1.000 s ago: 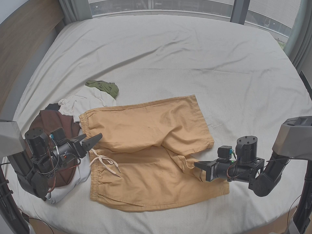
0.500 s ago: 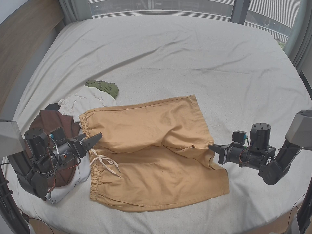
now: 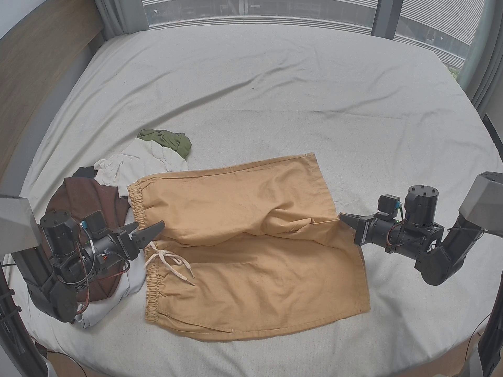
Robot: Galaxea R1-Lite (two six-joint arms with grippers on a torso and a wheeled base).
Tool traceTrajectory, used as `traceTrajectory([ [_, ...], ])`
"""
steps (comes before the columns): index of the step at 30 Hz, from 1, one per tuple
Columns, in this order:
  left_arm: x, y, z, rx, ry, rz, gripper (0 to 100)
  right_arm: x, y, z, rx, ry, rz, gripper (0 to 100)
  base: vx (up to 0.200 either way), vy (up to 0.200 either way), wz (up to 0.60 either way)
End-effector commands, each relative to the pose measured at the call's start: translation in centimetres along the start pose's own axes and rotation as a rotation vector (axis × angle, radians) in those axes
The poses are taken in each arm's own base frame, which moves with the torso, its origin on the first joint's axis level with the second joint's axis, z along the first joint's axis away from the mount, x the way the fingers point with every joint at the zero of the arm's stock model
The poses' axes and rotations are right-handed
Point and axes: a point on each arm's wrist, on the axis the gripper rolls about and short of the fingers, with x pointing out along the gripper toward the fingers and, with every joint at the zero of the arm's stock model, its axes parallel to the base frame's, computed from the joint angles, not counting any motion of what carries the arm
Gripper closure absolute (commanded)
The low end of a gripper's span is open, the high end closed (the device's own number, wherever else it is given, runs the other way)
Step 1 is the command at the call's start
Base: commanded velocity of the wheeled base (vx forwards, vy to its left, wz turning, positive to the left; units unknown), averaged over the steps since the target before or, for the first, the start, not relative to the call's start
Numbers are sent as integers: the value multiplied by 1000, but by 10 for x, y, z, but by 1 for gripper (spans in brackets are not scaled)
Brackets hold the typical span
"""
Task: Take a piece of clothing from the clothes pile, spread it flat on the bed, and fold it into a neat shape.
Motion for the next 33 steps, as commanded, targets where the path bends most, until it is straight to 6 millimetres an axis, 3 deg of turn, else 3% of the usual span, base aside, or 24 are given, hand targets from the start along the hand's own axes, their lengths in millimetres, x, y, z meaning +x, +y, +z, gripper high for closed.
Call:
traceTrajectory([
  [1,-5,1,-6,-11,31,-5,0,2,-5,-4,4,5,-10,100,0,0,0],
  [2,-6,1,-7,-14,37,-11,0,2,-7,-6,6,7,-13,100,0,0,0],
  [3,-7,1,-8,-17,44,-14,0,1,-9,-6,8,4,-15,0,0,0,0],
  [10,-17,5,-14,-43,73,12,0,-6,-20,-4,31,-87,-32,0,0,0,0],
  [26,-54,4,-61,-141,302,73,0,-22,-2,6,21,-144,10,0,0,0,0],
  [33,-57,7,-72,-176,375,92,0,-21,-2,5,22,-139,11,0,0,0,0],
])
